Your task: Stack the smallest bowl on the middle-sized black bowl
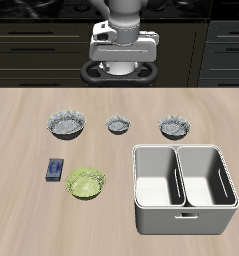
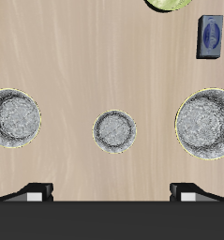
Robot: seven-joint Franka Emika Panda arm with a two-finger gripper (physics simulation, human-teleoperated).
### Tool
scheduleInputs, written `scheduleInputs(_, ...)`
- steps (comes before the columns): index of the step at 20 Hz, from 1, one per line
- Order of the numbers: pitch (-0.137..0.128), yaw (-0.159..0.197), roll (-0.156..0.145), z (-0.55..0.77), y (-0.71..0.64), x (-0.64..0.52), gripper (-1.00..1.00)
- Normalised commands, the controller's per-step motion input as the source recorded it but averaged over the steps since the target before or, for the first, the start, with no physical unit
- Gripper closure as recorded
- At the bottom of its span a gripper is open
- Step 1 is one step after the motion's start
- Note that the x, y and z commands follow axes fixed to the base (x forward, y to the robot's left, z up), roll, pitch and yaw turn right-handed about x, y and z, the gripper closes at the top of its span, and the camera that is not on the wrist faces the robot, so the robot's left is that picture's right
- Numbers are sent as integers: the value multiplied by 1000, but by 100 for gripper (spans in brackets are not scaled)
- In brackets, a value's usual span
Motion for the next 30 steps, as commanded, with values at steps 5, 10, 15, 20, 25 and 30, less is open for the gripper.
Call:
scheduleInputs(5,8,-1,15,-203,24,1,-100)
scheduleInputs(10,-6,15,14,-255,43,17,-100)
scheduleInputs(15,-25,16,-4,-154,44,56,-100)
scheduleInputs(20,-6,2,4,-251,71,52,-100)
scheduleInputs(25,8,-4,3,-254,2,30,-100)
scheduleInputs(30,-14,18,2,-221,-28,-7,-100)
